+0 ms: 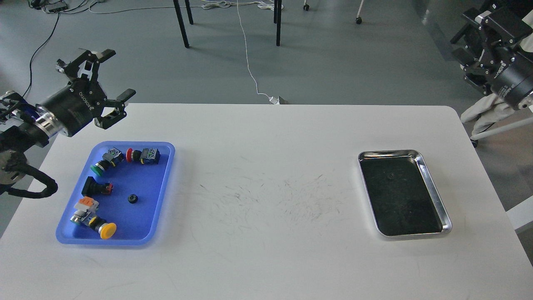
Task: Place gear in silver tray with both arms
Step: 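Raise the right gripper up and away from the silver tray, then move the left hand over the blue tray of buttons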
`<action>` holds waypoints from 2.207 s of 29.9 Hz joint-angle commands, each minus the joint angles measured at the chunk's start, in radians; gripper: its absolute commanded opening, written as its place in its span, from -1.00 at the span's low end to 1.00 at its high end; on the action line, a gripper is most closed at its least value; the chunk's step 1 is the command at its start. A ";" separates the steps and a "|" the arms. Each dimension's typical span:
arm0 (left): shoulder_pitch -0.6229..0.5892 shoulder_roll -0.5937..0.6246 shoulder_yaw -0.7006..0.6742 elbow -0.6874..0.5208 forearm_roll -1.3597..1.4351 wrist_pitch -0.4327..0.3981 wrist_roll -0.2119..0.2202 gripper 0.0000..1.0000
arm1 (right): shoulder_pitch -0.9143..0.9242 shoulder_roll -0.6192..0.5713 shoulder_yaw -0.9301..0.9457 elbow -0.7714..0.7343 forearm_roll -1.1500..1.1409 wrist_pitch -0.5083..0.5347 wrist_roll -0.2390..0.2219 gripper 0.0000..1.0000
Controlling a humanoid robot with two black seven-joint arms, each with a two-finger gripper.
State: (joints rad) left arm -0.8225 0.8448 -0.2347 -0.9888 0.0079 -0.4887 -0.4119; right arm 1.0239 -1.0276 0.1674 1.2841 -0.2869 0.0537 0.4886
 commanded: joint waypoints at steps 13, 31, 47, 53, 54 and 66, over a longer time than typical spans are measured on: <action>0.008 -0.018 -0.015 0.028 -0.017 0.000 0.001 0.98 | -0.319 0.251 0.467 -0.113 0.078 0.055 0.000 0.97; 0.097 -0.003 0.083 0.004 0.013 0.000 0.007 0.98 | -0.423 0.382 0.577 -0.170 0.077 0.063 0.000 0.97; 0.132 0.097 0.074 -0.100 0.184 0.000 -0.059 0.98 | -0.430 0.445 0.567 -0.308 0.077 0.028 0.000 0.97; 0.131 0.106 0.075 -0.097 0.195 0.000 -0.059 0.98 | -0.418 0.478 0.561 -0.345 0.071 0.023 0.000 0.97; 0.129 0.108 0.075 -0.097 0.195 0.000 -0.059 0.98 | -0.413 0.488 0.560 -0.353 0.068 0.018 0.000 0.97; 0.089 0.143 0.074 -0.105 0.195 0.000 -0.054 0.98 | -0.297 0.512 0.414 -0.388 0.068 -0.011 -0.194 0.97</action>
State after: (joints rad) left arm -0.7289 0.9785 -0.1612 -1.0939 0.2024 -0.4887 -0.4680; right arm 0.6835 -0.5164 0.6276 0.9200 -0.2232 0.0440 0.3385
